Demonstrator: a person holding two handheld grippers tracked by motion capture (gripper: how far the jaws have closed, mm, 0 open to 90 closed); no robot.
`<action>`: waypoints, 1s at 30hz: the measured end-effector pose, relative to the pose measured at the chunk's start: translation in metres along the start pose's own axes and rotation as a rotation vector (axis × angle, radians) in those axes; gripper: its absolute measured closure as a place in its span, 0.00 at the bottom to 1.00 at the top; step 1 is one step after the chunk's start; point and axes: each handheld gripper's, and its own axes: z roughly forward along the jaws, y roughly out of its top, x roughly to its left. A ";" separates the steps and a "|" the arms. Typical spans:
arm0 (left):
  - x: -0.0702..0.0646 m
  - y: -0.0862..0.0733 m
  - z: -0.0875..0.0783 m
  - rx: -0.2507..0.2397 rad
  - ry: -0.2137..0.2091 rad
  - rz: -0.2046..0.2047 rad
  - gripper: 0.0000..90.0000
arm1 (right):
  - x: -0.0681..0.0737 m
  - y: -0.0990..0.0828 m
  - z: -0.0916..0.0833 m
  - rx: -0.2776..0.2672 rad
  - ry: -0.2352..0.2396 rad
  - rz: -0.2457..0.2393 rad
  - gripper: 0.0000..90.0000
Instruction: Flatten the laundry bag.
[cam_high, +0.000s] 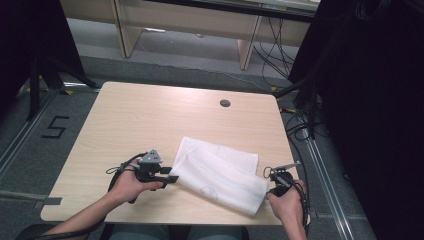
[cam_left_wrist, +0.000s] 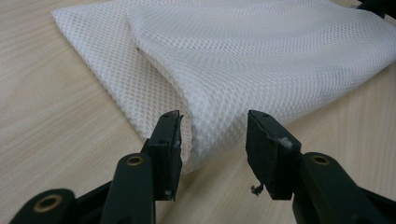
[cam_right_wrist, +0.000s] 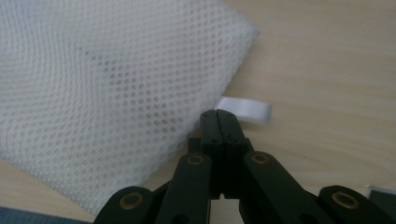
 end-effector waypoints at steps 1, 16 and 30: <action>-0.001 -0.001 0.001 -0.007 0.006 -0.015 0.61 | 0.001 -0.001 0.003 0.011 -0.001 -0.011 1.00; 0.009 -0.007 -0.014 0.084 0.007 0.003 0.59 | 0.023 0.026 0.021 0.015 0.021 -0.025 1.00; 0.013 -0.009 -0.028 0.112 0.054 -0.010 0.59 | 0.065 0.058 0.022 -0.042 0.059 -0.119 0.98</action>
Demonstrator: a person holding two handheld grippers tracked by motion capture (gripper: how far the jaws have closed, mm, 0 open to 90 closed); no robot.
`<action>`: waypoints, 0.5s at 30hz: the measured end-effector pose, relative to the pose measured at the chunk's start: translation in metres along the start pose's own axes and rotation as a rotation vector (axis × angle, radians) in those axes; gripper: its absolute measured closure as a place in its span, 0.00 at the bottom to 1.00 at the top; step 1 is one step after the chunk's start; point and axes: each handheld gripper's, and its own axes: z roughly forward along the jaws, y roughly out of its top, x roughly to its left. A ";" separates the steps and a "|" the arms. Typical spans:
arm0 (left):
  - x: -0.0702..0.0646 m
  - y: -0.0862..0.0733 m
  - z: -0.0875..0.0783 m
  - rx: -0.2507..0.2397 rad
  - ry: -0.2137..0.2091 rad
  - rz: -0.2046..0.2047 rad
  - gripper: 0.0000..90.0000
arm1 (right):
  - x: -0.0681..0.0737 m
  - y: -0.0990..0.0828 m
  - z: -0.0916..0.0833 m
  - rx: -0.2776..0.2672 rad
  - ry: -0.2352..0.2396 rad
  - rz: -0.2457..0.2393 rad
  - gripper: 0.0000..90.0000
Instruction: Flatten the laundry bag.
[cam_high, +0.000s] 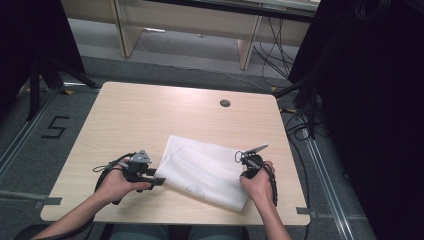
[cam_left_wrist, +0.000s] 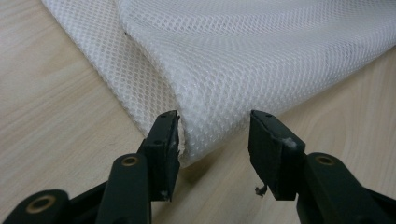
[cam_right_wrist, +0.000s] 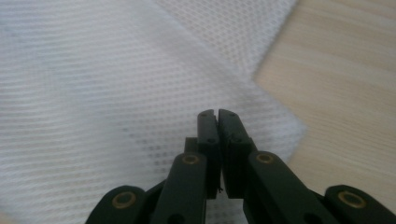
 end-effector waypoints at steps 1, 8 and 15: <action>0.000 0.000 -0.003 -0.005 0.005 -0.009 0.58 | 0.003 -0.001 -0.003 -0.005 0.014 -0.014 0.98; 0.010 0.007 -0.015 -0.134 -0.012 -0.092 0.59 | 0.009 -0.020 -0.013 0.029 0.037 -0.060 0.99; 0.002 0.010 0.004 -0.083 0.015 -0.026 0.64 | 0.004 -0.020 0.004 0.071 0.051 -0.073 1.00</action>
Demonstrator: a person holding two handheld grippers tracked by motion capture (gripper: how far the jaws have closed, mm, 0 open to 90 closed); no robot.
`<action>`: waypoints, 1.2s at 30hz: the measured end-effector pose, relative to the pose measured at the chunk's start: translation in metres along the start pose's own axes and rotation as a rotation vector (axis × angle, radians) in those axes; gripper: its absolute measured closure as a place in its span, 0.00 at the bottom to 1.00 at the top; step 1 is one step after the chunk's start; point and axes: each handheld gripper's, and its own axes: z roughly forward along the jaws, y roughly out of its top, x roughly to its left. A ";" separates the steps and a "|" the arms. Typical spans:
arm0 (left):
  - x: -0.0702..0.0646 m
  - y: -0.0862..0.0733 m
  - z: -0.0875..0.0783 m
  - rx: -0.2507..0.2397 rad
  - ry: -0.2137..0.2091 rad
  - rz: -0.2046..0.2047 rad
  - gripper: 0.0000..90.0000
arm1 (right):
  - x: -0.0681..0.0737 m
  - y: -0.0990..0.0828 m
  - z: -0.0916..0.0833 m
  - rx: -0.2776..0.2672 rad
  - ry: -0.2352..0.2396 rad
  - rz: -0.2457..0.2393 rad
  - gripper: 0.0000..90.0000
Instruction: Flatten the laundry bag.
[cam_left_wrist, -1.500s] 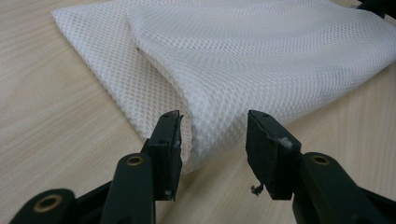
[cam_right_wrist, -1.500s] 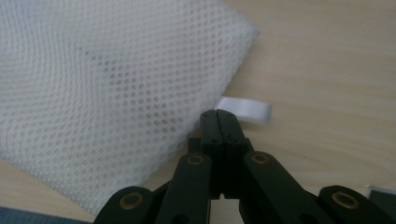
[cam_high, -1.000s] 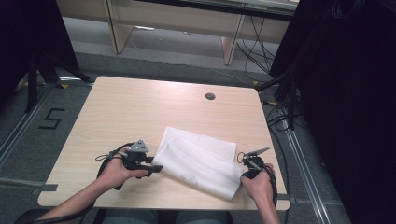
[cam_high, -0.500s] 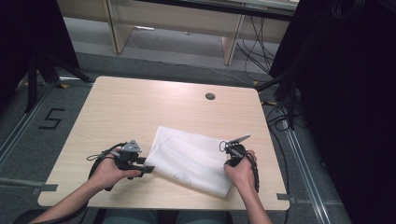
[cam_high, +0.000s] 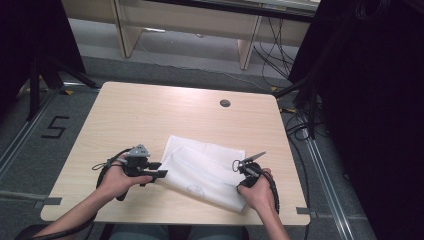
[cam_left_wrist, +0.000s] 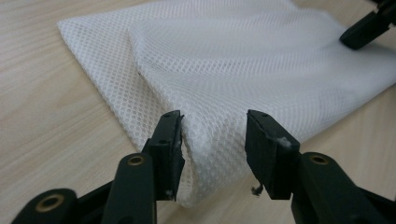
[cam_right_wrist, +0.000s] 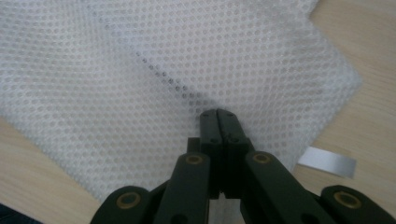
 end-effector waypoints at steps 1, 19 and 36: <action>-0.001 -0.001 0.002 0.028 0.010 0.007 0.66 | 0.001 0.004 0.004 0.012 -0.006 0.006 1.00; 0.023 -0.009 -0.014 0.127 0.156 -0.031 0.66 | 0.030 0.064 0.025 -0.027 -0.025 -0.118 1.00; 0.009 0.005 -0.011 -0.025 0.151 0.051 0.73 | 0.053 0.097 0.036 -0.074 -0.008 -0.090 0.90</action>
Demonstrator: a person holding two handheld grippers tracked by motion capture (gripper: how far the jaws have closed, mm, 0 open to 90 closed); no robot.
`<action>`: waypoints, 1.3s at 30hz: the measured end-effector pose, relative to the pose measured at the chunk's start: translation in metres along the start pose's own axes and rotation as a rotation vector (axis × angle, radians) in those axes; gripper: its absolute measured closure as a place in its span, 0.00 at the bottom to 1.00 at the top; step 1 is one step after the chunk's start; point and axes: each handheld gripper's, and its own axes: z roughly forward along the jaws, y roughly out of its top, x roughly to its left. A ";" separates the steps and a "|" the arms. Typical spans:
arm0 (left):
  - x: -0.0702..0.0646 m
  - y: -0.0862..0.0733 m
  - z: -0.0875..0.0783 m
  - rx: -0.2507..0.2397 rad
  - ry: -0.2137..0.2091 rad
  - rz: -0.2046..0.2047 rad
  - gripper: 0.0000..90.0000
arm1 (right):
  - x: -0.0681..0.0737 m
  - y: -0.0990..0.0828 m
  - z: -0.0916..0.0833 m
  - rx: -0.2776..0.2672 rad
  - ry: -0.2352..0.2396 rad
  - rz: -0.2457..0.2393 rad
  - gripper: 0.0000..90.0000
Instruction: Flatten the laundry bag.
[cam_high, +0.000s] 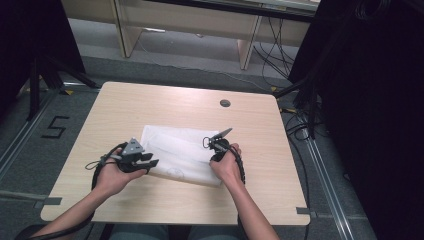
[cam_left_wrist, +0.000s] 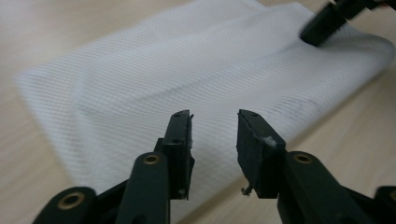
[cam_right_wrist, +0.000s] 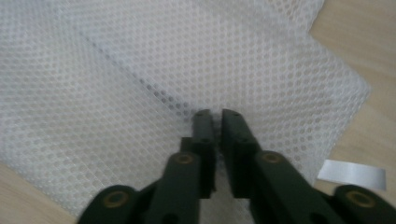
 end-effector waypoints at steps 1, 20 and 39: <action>-0.002 0.000 0.005 0.016 -0.032 -0.016 0.75 | 0.001 0.003 -0.002 -0.016 0.006 -0.022 0.83; -0.007 -0.007 0.026 0.128 -0.077 -0.011 0.80 | -0.001 0.049 0.016 -0.130 -0.018 -0.234 0.48; -0.008 -0.009 0.031 0.153 -0.064 0.012 0.80 | 0.009 0.049 0.023 -0.067 0.050 -0.259 0.91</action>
